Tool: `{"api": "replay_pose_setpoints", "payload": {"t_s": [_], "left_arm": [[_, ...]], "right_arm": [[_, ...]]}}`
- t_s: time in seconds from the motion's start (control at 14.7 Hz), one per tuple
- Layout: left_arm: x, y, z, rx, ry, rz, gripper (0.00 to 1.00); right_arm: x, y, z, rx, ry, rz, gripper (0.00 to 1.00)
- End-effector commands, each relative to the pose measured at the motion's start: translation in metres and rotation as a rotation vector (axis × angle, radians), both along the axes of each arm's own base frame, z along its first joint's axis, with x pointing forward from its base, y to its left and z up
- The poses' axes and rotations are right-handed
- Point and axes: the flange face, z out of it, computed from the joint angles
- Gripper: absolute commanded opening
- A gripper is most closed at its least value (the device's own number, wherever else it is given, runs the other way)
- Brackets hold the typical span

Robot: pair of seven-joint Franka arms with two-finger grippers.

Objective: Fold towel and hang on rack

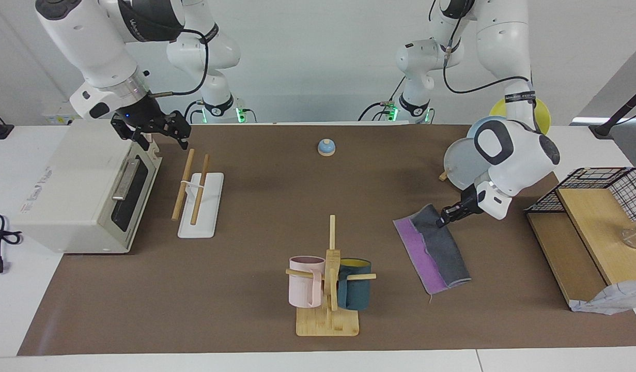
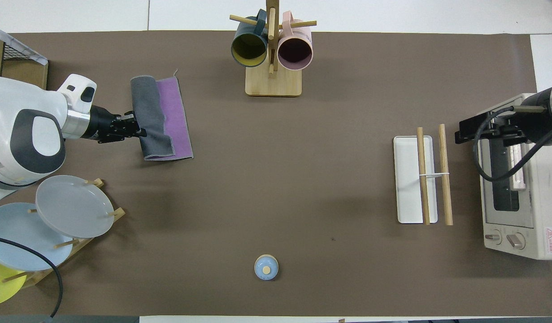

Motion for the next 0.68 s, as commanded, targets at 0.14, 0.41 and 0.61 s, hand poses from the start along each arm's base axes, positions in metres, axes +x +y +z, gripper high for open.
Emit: {"api": "replay_pose_setpoints", "payload": {"t_s": [0.14, 0.41, 0.61], "left_arm": [[-0.004, -0.013, 0.065, 0.086, 0.142, 0.197, 0.00], [-0.015, -0.040, 0.100, 0.124, 0.183, 0.357, 0.00], [-0.032, -0.073, 0.132, 0.162, 0.203, 0.506, 0.00]], "right_arm": [[-0.001, 0.023, -0.005, 0.214, 0.051, -0.318, 1.00], [-0.001, 0.067, -0.001, 0.408, 0.123, -0.589, 1.00], [-0.003, 0.101, -0.001, 0.527, 0.189, -0.793, 1.00]]}}
